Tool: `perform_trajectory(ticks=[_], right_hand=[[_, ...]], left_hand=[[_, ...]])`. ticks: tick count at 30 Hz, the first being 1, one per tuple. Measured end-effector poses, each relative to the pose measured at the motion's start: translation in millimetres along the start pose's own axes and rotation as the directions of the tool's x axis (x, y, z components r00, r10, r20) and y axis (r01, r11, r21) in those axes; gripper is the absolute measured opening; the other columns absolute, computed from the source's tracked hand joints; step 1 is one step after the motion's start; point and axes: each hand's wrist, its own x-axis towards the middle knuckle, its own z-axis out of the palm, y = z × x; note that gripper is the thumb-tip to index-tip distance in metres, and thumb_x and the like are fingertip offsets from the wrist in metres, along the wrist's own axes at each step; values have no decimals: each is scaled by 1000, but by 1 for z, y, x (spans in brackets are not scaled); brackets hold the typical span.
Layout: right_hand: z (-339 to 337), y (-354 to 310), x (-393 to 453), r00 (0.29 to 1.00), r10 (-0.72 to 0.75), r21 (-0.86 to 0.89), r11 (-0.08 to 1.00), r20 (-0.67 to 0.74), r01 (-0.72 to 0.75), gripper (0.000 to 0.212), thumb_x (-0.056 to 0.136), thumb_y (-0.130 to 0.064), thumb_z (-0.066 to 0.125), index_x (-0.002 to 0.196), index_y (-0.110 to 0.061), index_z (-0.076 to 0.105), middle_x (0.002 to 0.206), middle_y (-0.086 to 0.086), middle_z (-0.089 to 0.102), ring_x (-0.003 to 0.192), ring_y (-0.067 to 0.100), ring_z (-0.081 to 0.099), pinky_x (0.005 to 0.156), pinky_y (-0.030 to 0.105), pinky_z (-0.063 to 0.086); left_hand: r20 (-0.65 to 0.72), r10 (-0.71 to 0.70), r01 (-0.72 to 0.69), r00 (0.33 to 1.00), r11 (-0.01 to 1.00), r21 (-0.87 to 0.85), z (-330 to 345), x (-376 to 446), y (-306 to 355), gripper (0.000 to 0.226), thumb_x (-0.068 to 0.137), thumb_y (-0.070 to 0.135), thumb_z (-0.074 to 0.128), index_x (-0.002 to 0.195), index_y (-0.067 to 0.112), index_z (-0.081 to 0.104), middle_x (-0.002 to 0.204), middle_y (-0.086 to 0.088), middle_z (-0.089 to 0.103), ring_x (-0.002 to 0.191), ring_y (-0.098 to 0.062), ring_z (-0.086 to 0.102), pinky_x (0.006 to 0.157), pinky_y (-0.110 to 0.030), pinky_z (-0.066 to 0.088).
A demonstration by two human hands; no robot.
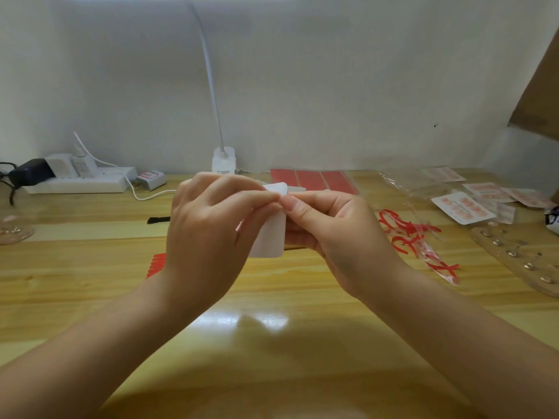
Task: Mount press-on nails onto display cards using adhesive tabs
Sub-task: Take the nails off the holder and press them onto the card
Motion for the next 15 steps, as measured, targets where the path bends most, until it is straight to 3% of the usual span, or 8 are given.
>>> perform_trajectory(ticks=[4, 9, 15], right_hand=[[1, 2, 0, 1000, 14, -6, 1000, -4, -14, 20, 94, -13, 59, 106, -3, 71, 94, 14, 75, 88, 29, 73, 86, 51, 57], [1, 2, 1, 999, 33, 36, 999, -10, -33, 21, 94, -14, 58, 107, -3, 71, 96, 15, 75, 91, 31, 72, 89, 53, 54], [2, 0, -1, 999, 26, 113, 993, 46, -31, 23, 95, -11, 56, 109, 3, 68, 97, 18, 74, 89, 28, 73, 74, 32, 58]], left_hand=[[0, -70, 70, 998, 993, -90, 2, -1, -2, 16, 91, 21, 63, 89, 11, 76, 90, -1, 71, 85, -25, 60, 76, -49, 47], [-42, -63, 58, 997, 992, -114, 4, -3, -4, 13, 88, 21, 68, 90, 12, 77, 90, -1, 70, 83, -28, 61, 75, -47, 47], [0, -219, 213, 976, 950, -228, 4, -4, 1, 14, 91, 21, 64, 90, 10, 74, 92, 8, 64, 89, -21, 61, 78, -36, 47]])
